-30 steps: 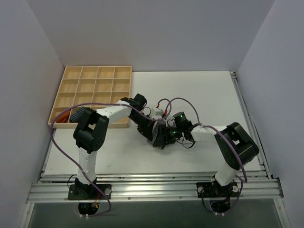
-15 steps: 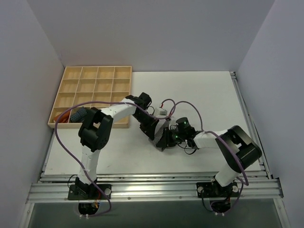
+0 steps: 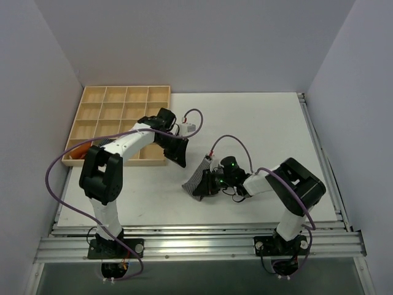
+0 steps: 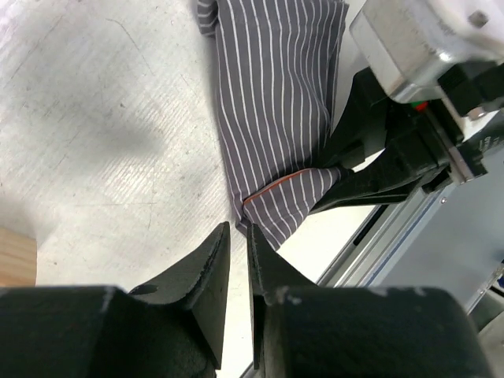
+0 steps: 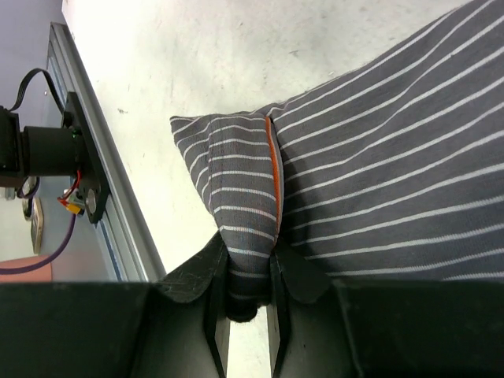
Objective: Roll the underwear
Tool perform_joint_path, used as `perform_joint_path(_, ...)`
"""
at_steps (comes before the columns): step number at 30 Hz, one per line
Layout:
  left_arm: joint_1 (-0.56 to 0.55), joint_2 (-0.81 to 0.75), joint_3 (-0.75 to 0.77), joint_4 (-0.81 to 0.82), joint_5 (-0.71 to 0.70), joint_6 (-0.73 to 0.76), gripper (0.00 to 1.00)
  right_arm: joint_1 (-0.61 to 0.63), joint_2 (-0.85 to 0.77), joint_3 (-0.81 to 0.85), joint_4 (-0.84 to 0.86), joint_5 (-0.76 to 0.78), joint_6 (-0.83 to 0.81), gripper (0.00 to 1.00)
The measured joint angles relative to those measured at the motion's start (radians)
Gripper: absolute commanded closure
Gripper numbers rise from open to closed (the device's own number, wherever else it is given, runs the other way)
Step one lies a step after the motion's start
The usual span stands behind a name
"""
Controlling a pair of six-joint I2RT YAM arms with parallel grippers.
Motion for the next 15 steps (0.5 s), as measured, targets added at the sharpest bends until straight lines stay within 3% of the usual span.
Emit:
perform_joint_path(7,0.006,-0.03,-0.055,0.042,-0.002,-0.037,0.77,0.034,0.0,0.002,-0.006,-0.008,-0.003,1.0)
perform_joint_path(15,-0.028,-0.032,-0.159,0.222,0.036,-0.175,0.77,0.098,-0.012,-0.031,0.026,0.002,0.017,1.0)
